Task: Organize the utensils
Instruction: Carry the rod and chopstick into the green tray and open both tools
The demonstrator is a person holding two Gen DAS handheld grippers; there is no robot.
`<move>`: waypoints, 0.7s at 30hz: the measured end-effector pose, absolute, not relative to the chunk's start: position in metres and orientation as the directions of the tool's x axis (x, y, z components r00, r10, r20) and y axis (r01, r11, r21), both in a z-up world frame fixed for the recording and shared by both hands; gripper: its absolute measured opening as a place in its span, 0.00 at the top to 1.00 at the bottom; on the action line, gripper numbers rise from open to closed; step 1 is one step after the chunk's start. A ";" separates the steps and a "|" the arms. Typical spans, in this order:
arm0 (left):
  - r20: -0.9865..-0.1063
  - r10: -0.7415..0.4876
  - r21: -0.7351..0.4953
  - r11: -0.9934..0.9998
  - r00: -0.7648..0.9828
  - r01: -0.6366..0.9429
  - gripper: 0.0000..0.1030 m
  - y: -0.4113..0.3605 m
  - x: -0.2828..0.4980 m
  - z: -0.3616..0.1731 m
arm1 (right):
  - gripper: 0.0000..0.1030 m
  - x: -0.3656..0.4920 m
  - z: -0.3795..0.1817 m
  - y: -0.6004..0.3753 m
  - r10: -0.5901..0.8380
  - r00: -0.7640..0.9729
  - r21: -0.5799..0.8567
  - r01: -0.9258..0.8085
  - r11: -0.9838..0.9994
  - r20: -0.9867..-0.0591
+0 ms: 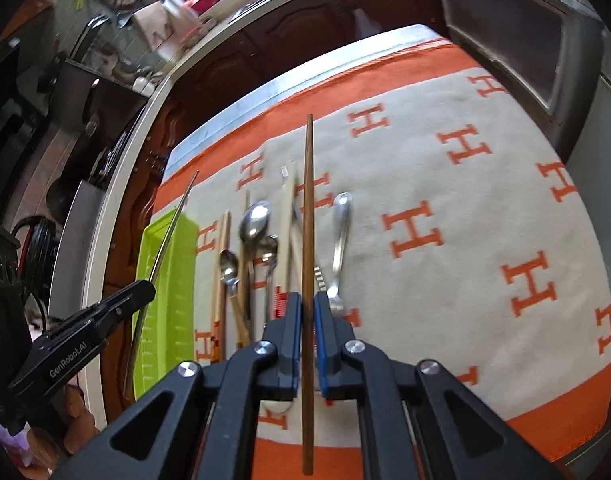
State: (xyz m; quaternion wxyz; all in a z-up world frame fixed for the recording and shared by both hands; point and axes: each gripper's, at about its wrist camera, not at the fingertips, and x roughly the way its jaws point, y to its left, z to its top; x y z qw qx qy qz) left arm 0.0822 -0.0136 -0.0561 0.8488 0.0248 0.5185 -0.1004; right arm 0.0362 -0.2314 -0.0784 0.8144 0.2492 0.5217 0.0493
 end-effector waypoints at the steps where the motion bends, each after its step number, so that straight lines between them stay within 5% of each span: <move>1: -0.882 -0.123 -0.049 0.984 0.454 0.172 0.97 0.005 0.078 -0.054 | 0.94 0.040 -0.077 -0.217 0.356 0.438 0.457 0.148 0.877 -0.825; 11: -0.892 -0.029 -0.024 1.000 0.451 0.018 0.97 0.100 0.064 -0.083 | 0.94 0.075 -0.066 -0.079 0.450 0.325 0.443 -0.100 0.891 -0.832; 21: -0.896 -0.028 -0.027 1.000 0.442 0.010 0.96 0.129 0.055 -0.100 | 0.93 0.095 -0.072 -0.009 0.477 0.280 0.453 -0.149 0.879 -0.833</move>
